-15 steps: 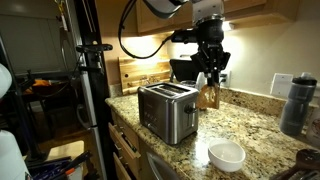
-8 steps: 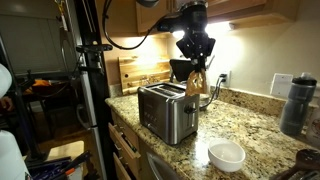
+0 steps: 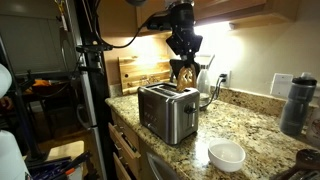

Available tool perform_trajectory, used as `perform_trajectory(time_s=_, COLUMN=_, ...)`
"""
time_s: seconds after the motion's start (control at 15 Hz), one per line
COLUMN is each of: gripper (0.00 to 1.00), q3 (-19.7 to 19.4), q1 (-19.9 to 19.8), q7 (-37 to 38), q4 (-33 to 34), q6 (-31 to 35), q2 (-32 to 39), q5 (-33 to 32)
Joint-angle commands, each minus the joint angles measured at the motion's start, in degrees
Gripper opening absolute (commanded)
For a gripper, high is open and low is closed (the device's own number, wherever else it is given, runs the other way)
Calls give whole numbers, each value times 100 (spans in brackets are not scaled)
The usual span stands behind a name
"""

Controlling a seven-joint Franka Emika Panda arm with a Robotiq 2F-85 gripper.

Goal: Place one slice of bread in each of the two slots on the toaster

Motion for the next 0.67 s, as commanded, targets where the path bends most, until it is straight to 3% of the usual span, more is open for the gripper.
perform_trajectory(time_s=0.0, gripper=5, q3=50, q1=27, q7=-175, q4=-398, q6=383, q2=-304, q5=198)
perform_trajectory(time_s=0.6, gripper=5, q3=70, q1=41, q7=-725, q4=-576, q6=752, q2=-386, q5=802)
